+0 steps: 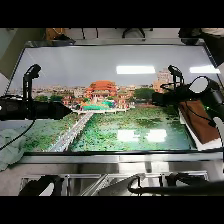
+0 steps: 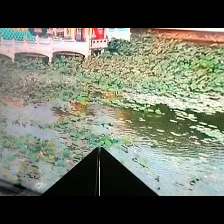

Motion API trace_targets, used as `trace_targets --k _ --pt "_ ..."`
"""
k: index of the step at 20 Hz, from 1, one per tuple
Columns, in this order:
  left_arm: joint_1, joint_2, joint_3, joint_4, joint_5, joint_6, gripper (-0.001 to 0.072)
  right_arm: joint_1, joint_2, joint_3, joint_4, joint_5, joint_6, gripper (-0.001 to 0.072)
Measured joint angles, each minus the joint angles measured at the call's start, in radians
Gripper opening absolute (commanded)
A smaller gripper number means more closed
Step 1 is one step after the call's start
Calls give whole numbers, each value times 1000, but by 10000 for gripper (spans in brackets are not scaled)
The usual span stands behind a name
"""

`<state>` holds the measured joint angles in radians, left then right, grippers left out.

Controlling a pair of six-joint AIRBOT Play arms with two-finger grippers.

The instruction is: Fold the shirts.

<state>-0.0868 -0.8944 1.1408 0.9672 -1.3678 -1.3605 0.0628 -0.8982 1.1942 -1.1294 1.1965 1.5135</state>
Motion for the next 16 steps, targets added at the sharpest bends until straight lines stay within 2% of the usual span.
trace_targets --k 8,12,13,14,16 --pt "0 0 -1 5 1 -1 12 0 0 0 0 0 0 22" --pt "1 0 -1 161 35 -16 36 0 0 0 0 0 0 22" --pt "1 0 -1 240 42 -34 421 0 0 0 0 0 0 22" --pt "2 0 -1 338 45 -66 677 0 0 0 0 0 0 22" --pt "6 -12 -1 550 40 -152 679 0 0 0 0 0 0 22"
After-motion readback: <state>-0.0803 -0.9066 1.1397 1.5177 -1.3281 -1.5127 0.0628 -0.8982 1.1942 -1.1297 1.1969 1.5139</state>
